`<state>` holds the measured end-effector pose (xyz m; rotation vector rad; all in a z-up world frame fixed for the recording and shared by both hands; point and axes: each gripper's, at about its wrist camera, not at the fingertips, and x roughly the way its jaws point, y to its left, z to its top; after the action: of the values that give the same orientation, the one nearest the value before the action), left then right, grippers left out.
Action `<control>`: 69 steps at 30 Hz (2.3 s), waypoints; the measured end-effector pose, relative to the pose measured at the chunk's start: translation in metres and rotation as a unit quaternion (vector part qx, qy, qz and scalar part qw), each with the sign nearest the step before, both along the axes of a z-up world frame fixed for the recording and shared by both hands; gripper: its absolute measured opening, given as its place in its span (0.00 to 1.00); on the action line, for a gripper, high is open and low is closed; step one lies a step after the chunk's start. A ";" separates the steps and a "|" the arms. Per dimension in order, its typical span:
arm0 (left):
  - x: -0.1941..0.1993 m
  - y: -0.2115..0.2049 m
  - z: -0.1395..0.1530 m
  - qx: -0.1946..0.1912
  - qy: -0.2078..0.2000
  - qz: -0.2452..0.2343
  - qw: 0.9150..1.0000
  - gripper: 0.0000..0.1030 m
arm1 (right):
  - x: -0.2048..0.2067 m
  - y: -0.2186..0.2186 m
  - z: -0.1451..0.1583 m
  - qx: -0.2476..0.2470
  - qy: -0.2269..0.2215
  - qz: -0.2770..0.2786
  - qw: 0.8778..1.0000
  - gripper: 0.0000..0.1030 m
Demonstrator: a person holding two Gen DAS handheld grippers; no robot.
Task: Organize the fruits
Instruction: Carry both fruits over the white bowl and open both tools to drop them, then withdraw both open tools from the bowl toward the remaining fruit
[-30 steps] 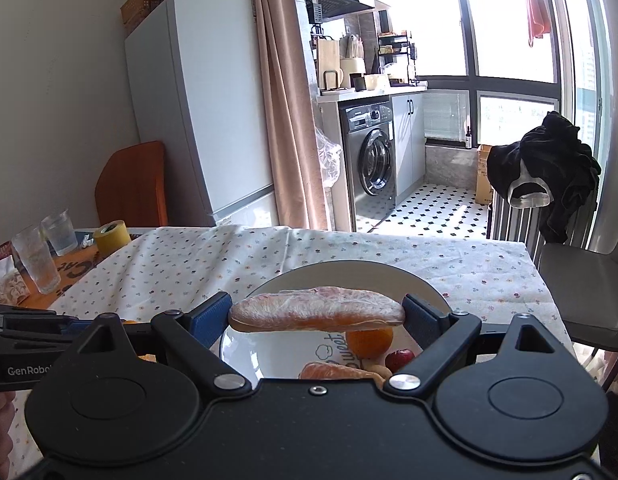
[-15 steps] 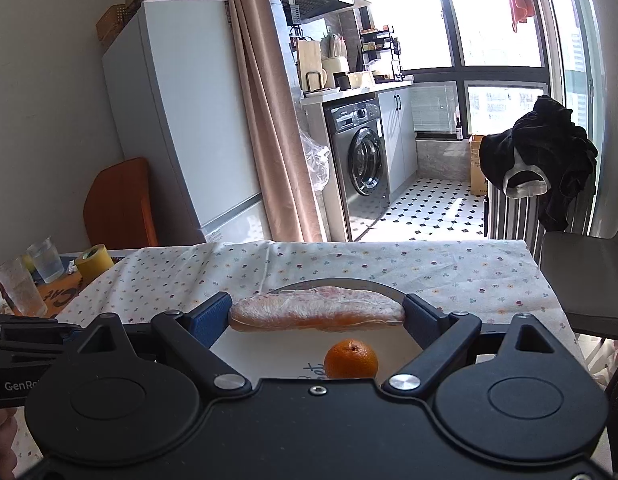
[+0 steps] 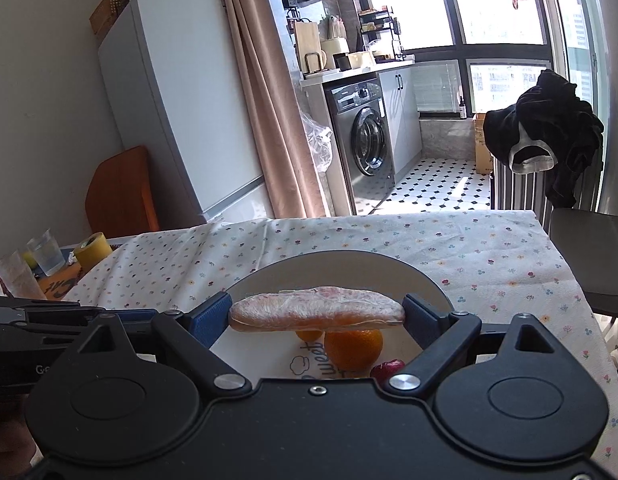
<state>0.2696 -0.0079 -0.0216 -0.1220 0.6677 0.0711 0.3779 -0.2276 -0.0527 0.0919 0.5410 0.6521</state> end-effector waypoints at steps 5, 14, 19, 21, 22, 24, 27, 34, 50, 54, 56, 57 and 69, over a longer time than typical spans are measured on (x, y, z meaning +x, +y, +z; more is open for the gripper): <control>-0.012 0.009 0.003 0.001 0.001 0.013 1.000 0.25 | 0.001 0.005 -0.003 0.004 0.004 0.005 1.000 0.86; -0.042 0.027 0.007 -0.016 0.003 0.041 0.999 0.29 | -0.017 0.031 0.000 -0.024 -0.022 0.057 0.998 0.91; -0.058 0.030 0.014 -0.013 -0.001 0.044 0.999 0.43 | -0.025 0.024 0.017 -0.016 -0.023 0.050 0.998 0.91; -0.064 0.031 0.018 -0.014 -0.008 0.047 0.999 0.50 | -0.028 0.020 0.022 -0.018 -0.026 0.044 0.999 0.91; -0.067 0.032 0.019 -0.017 -0.010 0.049 0.999 0.51 | -0.030 0.018 0.024 -0.019 -0.025 0.042 0.999 0.91; -0.073 0.033 0.021 -0.021 -0.012 0.052 0.998 0.51 | -0.035 0.015 0.028 -0.020 -0.026 0.039 0.999 0.91; -0.080 0.033 0.024 -0.023 -0.016 0.055 0.998 0.52 | -0.044 0.011 0.032 -0.024 -0.031 0.040 0.998 0.91; -0.101 0.032 0.030 -0.024 -0.036 0.058 0.997 0.70 | -0.063 0.001 0.036 -0.026 -0.027 0.038 0.999 0.91; -0.153 0.053 0.035 -0.022 -0.051 0.095 0.994 0.87 | -0.108 -0.008 0.033 -0.018 -0.008 0.037 0.999 1.00; -0.164 0.055 0.036 -0.020 -0.049 0.104 0.993 0.87 | -0.120 -0.007 0.034 -0.018 -0.007 0.049 0.999 1.00; -0.169 0.057 0.035 -0.024 -0.048 0.108 0.993 0.87 | -0.125 -0.006 0.034 -0.019 -0.002 0.055 0.998 1.00; -0.171 0.058 0.034 -0.024 -0.047 0.109 0.993 0.87 | -0.128 -0.005 0.034 -0.020 -0.003 0.058 0.998 1.00; -0.192 0.071 0.020 -0.027 -0.028 0.113 0.993 0.87 | -0.151 0.007 0.027 -0.027 0.008 0.074 0.997 1.00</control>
<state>0.0772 0.0629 -0.0015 -0.2507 0.5974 0.2667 0.2270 -0.2210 -0.0253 0.0058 0.5849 0.7802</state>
